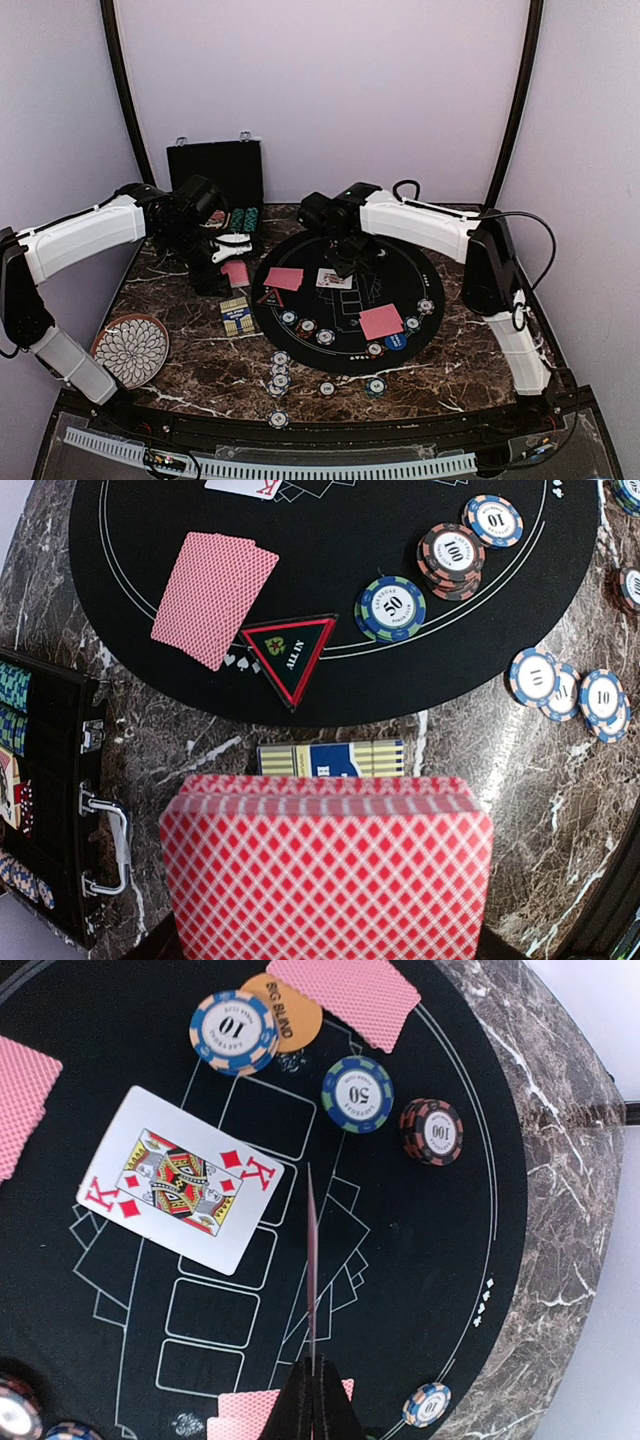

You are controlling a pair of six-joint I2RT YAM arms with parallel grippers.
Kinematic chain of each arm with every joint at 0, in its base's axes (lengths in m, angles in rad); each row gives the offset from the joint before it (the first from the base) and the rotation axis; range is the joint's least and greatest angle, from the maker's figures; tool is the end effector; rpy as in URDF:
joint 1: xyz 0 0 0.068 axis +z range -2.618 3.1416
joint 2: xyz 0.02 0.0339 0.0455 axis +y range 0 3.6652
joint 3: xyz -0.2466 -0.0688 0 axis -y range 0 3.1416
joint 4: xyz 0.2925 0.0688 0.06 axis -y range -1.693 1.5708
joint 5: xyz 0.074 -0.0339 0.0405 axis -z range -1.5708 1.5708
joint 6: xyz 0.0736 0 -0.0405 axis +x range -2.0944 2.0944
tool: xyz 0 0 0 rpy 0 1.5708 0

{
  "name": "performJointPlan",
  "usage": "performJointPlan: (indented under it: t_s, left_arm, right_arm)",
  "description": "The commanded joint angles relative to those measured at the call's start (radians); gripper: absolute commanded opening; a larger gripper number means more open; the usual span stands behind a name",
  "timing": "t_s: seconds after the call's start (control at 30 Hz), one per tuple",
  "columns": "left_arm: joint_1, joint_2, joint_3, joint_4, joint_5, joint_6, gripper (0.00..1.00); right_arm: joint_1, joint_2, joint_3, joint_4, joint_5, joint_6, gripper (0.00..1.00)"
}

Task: Distribute texas hold em gaming equipment

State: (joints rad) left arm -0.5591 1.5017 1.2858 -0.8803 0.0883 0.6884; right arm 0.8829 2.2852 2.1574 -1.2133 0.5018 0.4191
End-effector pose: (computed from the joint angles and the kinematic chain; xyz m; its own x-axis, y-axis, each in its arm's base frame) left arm 0.3092 -0.2012 0.2244 -0.2249 0.8872 -0.4027 0.9135 0.3359 0.2297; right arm 0.3517 0.3722 0.1871 -0.8121 -0.4262 -0.3986 -0.3036 0.8919 -0.3352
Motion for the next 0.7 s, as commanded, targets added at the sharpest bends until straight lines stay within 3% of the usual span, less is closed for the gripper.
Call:
performJointPlan:
  t_s: [0.0, 0.23, 0.67]
  left_arm:
    - [0.009, -0.047, -0.010, -0.017, 0.008, 0.012, 0.00]
    - [0.008, -0.043, -0.006, -0.017, 0.010, 0.010, 0.00]
    - [0.008, -0.037, 0.004, -0.019, 0.013, 0.008, 0.00]
  right_arm:
    - [0.039, 0.106, 0.125, -0.173, 0.167, 0.007, 0.00]
    - [0.085, 0.178, 0.155, -0.187, 0.178, 0.005, 0.00]
    - [0.105, 0.289, 0.215, -0.082, -0.055, -0.019, 0.00]
